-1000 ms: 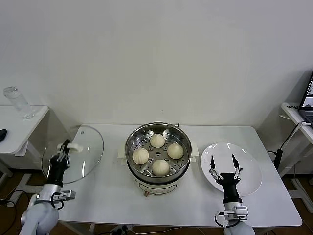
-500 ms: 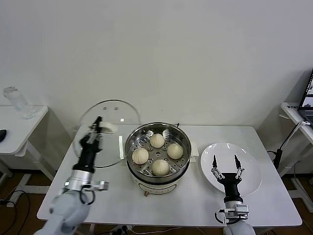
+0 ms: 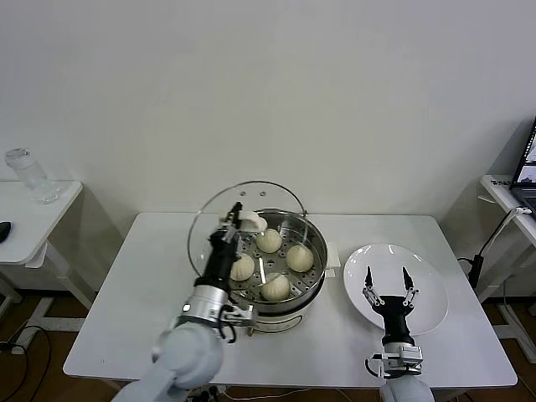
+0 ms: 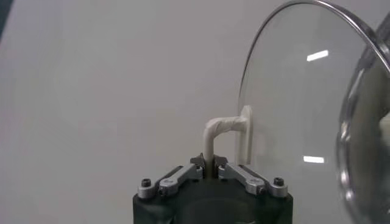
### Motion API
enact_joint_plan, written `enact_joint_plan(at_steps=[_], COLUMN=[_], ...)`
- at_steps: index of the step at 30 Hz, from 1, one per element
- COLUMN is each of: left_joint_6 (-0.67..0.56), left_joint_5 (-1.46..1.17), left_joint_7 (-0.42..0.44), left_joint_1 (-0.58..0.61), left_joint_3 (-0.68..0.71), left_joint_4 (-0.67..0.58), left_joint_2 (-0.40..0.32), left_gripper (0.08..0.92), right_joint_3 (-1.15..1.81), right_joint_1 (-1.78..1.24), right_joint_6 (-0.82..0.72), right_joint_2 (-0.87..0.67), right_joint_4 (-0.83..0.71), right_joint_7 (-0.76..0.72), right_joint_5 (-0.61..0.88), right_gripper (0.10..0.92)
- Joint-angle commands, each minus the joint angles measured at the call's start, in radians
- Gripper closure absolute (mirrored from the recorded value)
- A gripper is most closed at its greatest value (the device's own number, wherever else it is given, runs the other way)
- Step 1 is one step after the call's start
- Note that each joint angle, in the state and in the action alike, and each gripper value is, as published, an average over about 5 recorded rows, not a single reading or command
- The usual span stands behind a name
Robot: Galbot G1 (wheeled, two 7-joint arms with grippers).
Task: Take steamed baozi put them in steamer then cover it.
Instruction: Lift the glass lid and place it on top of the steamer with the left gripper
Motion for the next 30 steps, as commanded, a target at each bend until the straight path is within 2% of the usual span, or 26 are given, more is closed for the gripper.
enact_joint_plan(at_steps=[1,16,30], left_joint_6=[0.162,0.168,0.160], left_joint_5=[0.120,0.263,0.297], left_joint_7=[0.177,0.190,0.181], left_joint_1=[-0.084,-0.097,-0.093], left_joint_3=[0.168,0.177,0.169], left_joint_4=[0.077,0.181,0.226], left_joint_2=[-0.087,-0.160,-0.191], left_gripper=[0.807,0.807,0.807], right_joint_3=[0.005,0.011,0.011], right_joint_1=[0.003,0.007,0.009], right_joint_6=[-0.007,0.000,0.005], right_joint_2=[0.005,0.006,0.009], right_joint_4=[-0.010,-0.028,-0.040], right_joint_7=[0.005,0.001,0.000], right_joint_5=[-0.009,-0.021,-0.036], right_gripper=[0.203,0.203,0.203])
